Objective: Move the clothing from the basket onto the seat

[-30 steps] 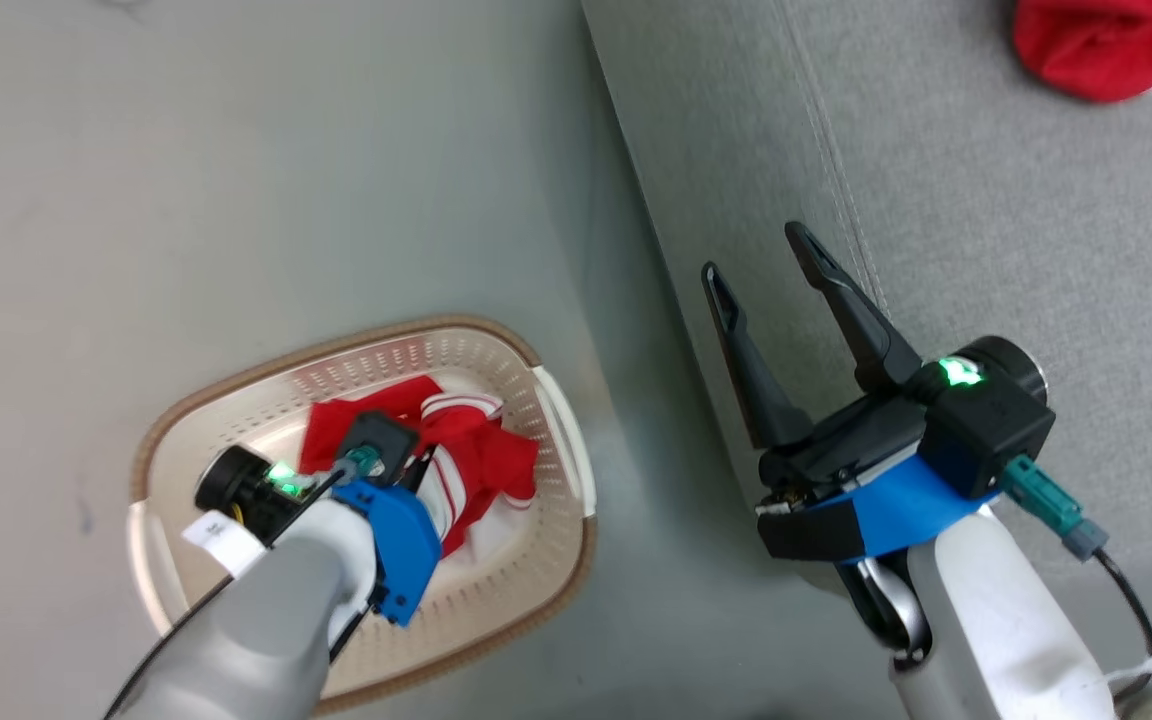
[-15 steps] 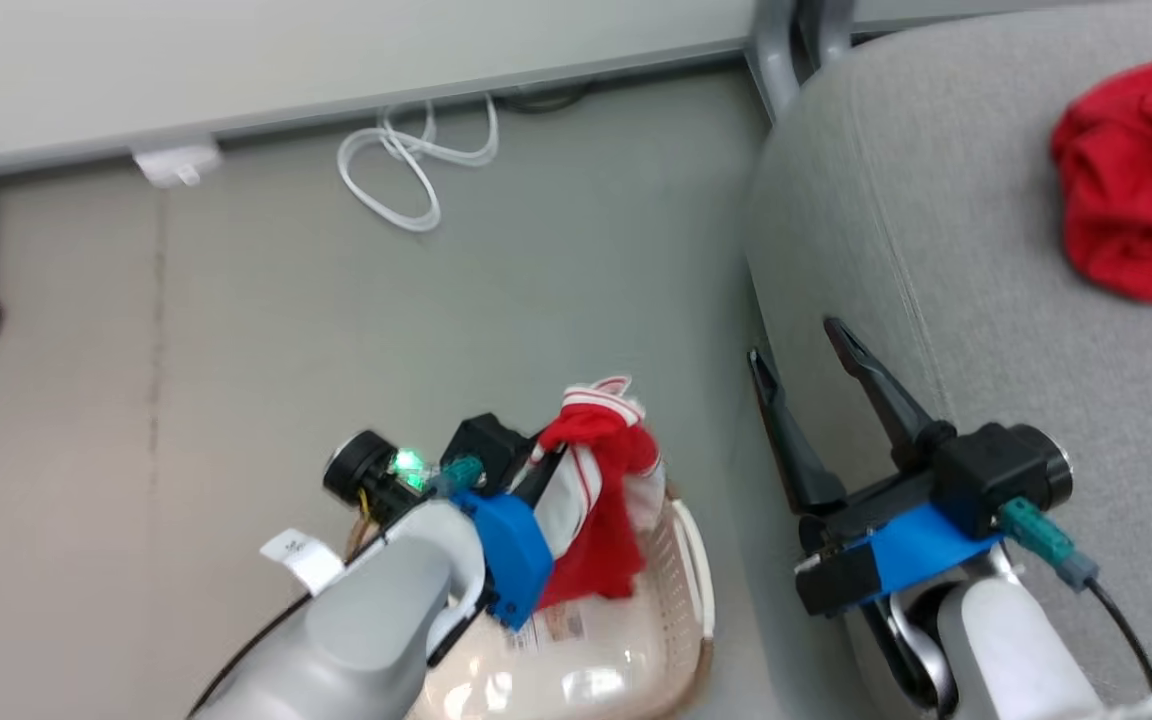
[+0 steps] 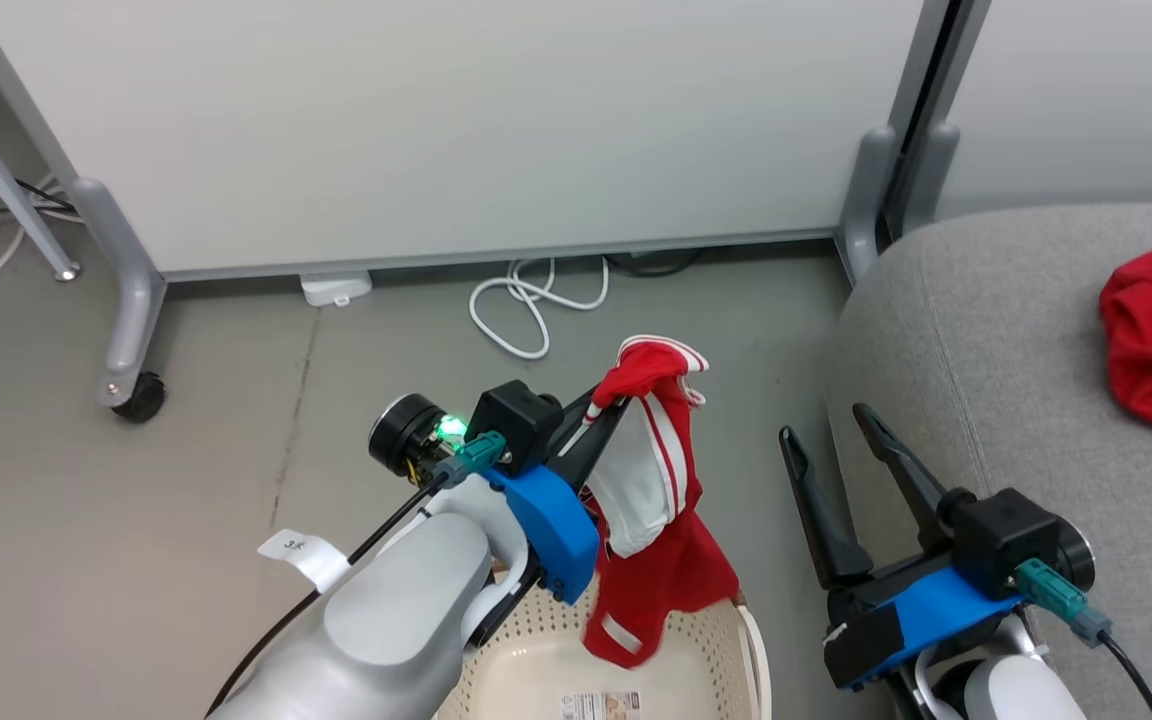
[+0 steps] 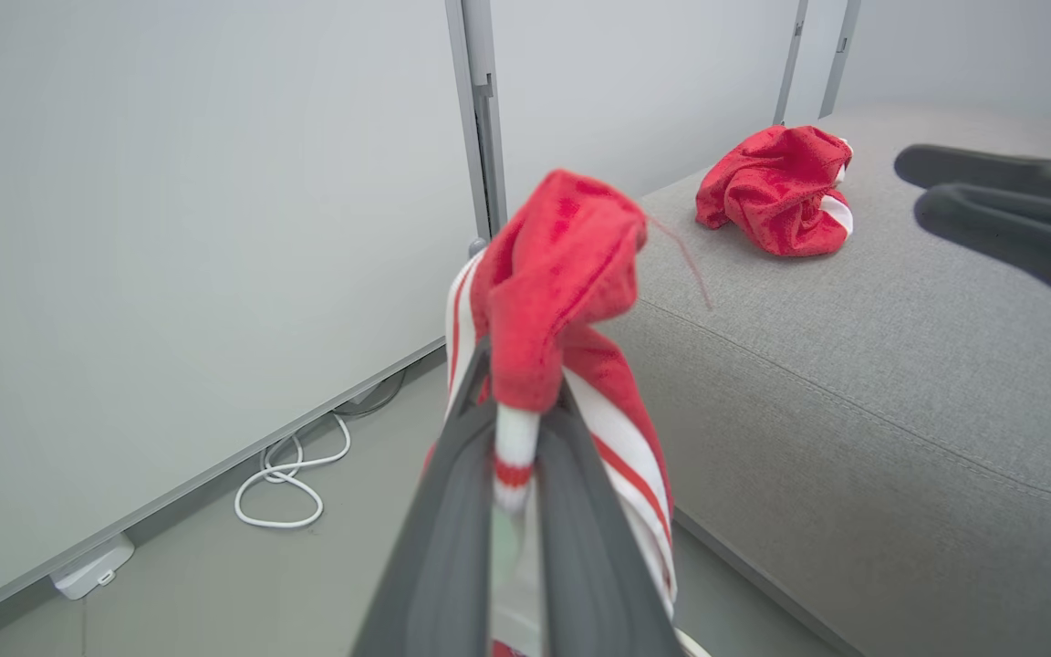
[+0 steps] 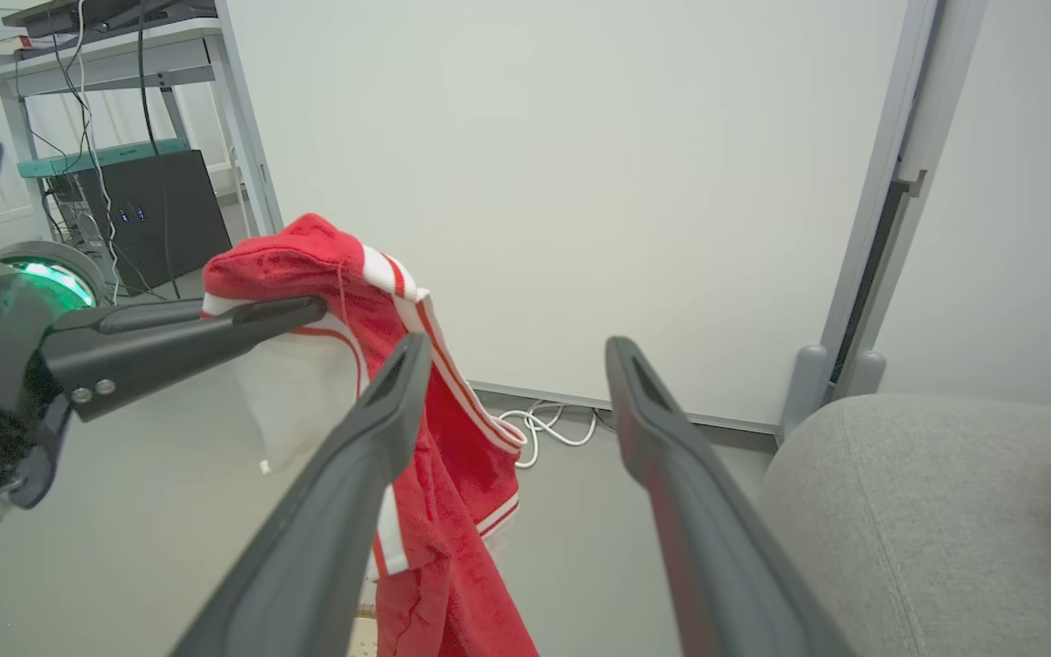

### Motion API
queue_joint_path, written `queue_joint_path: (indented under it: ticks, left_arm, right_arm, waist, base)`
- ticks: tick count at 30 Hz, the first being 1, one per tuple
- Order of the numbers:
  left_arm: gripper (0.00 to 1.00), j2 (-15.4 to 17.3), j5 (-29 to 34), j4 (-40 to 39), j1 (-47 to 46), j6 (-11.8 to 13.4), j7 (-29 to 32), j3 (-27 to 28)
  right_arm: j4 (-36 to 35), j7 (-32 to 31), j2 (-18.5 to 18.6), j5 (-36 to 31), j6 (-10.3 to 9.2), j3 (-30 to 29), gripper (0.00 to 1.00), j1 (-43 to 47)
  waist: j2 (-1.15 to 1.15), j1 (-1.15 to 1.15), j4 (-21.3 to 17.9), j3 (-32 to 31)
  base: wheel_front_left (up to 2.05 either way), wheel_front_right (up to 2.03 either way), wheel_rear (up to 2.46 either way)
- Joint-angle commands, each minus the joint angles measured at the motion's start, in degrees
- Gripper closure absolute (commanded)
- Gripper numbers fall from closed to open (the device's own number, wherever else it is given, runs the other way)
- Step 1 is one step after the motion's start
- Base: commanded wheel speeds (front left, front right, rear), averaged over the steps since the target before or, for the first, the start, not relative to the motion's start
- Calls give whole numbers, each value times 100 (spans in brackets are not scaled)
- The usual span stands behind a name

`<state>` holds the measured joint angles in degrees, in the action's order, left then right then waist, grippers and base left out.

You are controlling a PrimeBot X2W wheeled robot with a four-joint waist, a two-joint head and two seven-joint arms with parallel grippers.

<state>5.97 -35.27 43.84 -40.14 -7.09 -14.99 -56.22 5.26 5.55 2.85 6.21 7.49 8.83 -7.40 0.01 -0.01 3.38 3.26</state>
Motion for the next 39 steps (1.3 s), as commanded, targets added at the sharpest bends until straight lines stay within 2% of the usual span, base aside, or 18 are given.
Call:
queue_joint_path:
  ticks: [1,7,16,29,39]
  left_arm:
    - [100,-23,4,-40,-139,9,-27,44]
    - [100,-114,-57,-42,-442,-17,55,-9]
    - [100,-220,-111,-71,-1013,-41,193,-148]
    - [100,-292,-309,-52,-1197,-48,164,-386]
    - [100,-309,-412,-324,-1219,-36,169,-754]
  right_arm:
    - [-15,-32,7,54,1,20,0,124]
    - [-2,-112,7,119,1,81,0,279]
    - [-13,-196,8,102,1,157,0,344]
    - [49,-352,8,-109,1,166,0,132]
    - [452,-450,8,-263,1,129,0,-273]
  waist:
    - [-1,1,32,-97]
    - [-1,1,174,-370]
    - [-1,1,231,-437]
    - [-1,1,180,-293]
    - [-1,1,294,-140]
  base:
    - [0,0,0]
    - [0,0,0]
    - [0,0,0]
    - [0,0,0]
    - [0,0,0]
